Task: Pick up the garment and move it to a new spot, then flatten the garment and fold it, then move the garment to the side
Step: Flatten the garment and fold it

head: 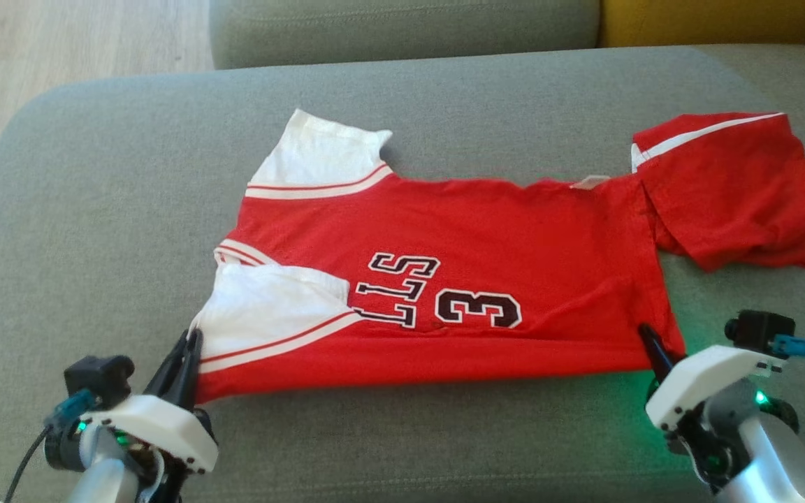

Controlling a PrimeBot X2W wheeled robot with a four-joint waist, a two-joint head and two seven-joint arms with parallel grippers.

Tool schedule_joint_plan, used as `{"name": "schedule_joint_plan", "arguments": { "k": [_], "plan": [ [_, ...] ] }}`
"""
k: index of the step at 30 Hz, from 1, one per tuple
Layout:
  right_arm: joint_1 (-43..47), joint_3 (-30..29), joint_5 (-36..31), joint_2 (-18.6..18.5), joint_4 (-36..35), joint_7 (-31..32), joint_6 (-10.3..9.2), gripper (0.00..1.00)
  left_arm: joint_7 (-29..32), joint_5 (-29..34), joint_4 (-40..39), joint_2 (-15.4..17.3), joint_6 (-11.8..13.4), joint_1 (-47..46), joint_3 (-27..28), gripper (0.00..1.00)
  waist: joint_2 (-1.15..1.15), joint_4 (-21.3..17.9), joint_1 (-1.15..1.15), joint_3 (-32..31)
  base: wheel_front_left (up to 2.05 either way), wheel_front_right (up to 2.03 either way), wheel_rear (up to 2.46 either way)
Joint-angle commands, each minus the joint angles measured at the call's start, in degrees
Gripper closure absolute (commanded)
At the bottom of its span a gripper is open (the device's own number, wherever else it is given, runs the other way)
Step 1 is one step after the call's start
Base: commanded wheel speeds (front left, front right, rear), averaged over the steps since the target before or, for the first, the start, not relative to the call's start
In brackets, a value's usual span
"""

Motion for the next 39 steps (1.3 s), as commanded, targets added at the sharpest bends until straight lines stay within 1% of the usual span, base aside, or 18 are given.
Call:
{"name": "schedule_joint_plan", "arguments": {
  "k": [1, 7, 13, 14, 15, 17, 19, 20, 21, 24, 26, 30, 32, 34, 37, 39],
  "plan": [
    [-0.1, 0.2, -0.3, -1.5, -2.7, 0.9, -0.05, 1.00, 0.2, -0.5, -2.0, 2.4, 0.1, -1.3, 1.8, 1.00, 0.00, 0.0, 0.00, -0.2, 0.00, 0.00, 0.00],
    [6.0, -3.4, -2.0, -2.3, -12.6, 9.9, -0.05, 1.00, 4.7, -2.2, -5.9, 4.2, 0.1, 2.0, 0.0, 1.00, 0.00, 0.0, 0.00, -0.8, 0.00, 0.00, 0.00],
    [10.7, -7.6, -5.0, -0.4, -20.1, 16.4, -0.05, 1.00, 10.9, -4.5, -8.4, 5.7, 0.1, 4.9, -2.7, 1.00, 0.00, 0.3, 0.00, -0.9, 0.00, 0.00, 0.00],
    [11.3, -8.2, -5.7, -0.1, -21.2, 16.9, -0.05, 0.71, 11.6, -4.9, -8.6, 5.8, 0.1, 5.2, -3.0, 1.00, 0.00, 0.4, 0.00, -0.9, 0.00, 0.00, 0.00],
    [11.7, -9.0, -6.5, 0.4, -22.2, 17.1, -0.05, 0.00, 12.2, -5.3, -8.9, 5.9, 0.1, 5.5, -3.2, 1.00, 0.00, 0.4, 0.00, -0.9, 0.00, 0.00, 0.00],
    [12.2, -10.9, -7.9, 1.7, -23.8, 17.3, -0.05, 0.00, 13.2, -5.9, -9.4, 6.1, 0.1, 5.8, -3.4, 1.00, 0.00, 0.5, 0.00, -0.8, 0.00, 0.00, 0.00],
    [12.5, -11.8, -8.8, 2.6, -25.2, 17.8, -0.05, 0.00, 13.9, -6.2, -9.7, 6.1, 0.2, 6.0, -3.5, 0.52, 0.00, 0.6, 0.00, -0.7, 0.00, 0.00, 0.00],
    [12.6, -12.3, -9.3, 3.0, -26.0, 17.7, -0.05, 0.00, 14.1, -6.2, -9.9, 6.2, 0.3, 6.0, -3.6, 0.04, 0.00, 0.6, 0.00, -0.6, 0.00, 0.00, 0.00],
    [12.6, -12.9, -9.8, 3.3, -26.7, 17.4, -0.05, 0.00, 14.3, -6.3, -10.1, 6.2, 0.4, 6.0, -3.6, 0.00, 0.00, 0.7, 0.00, -0.5, 0.00, 0.00, 0.00],
    [12.1, -14.0, -11.2, 4.1, -28.9, 15.8, -0.05, 0.00, 13.5, -6.3, -10.8, 6.3, 0.7, 5.4, -3.2, 0.00, 0.00, 0.9, 0.00, -0.3, 0.00, 0.00, 0.00],
    [11.5, -13.8, -11.8, 4.4, -30.8, 13.2, -0.05, 0.00, 11.8, -6.4, -11.7, 6.1, 1.1, 4.5, -2.6, 0.00, 0.00, 1.0, 0.00, -0.1, 0.00, 0.00, 0.00],
    [10.6, -11.7, -11.8, 4.6, -34.0, 6.7, -0.05, 0.00, 5.0, -6.7, -14.0, 4.4, 2.2, 2.0, -0.4, 0.00, 0.00, 1.1, 0.00, 0.2, 0.00, 0.00, 0.00],
    [10.3, -10.3, -11.9, 4.3, -35.0, 3.2, -0.05, 0.00, 1.3, -7.1, -15.4, 3.1, 2.2, 0.7, 0.5, 0.00, 0.00, 1.1, 0.00, 0.2, 0.00, 0.00, 0.00],
    [10.1, -8.9, -12.0, 4.0, -35.6, 0.0, -0.05, 0.00, -1.0, -7.3, -17.3, 1.9, 1.9, -0.7, 1.6, 0.00, 0.00, 1.0, 0.00, 0.4, 0.00, 0.00, 0.00],
    [9.6, -7.8, -11.7, 4.2, -36.5, -4.3, -0.05, 0.00, -2.1, -6.4, -19.1, 0.7, 1.6, -2.5, 2.9, 0.00, 0.00, 0.7, 0.00, 1.0, 0.00, 0.00, 0.00],
    [9.2, -7.1, -12.9, 4.2, -36.7, -6.8, -0.05, 0.00, -2.3, -6.0, -19.3, 0.1, 1.4, -3.6, 3.5, 0.00, 0.00, 0.2, 0.00, 1.6, 0.00, 0.00, 0.00]
  ]
}}
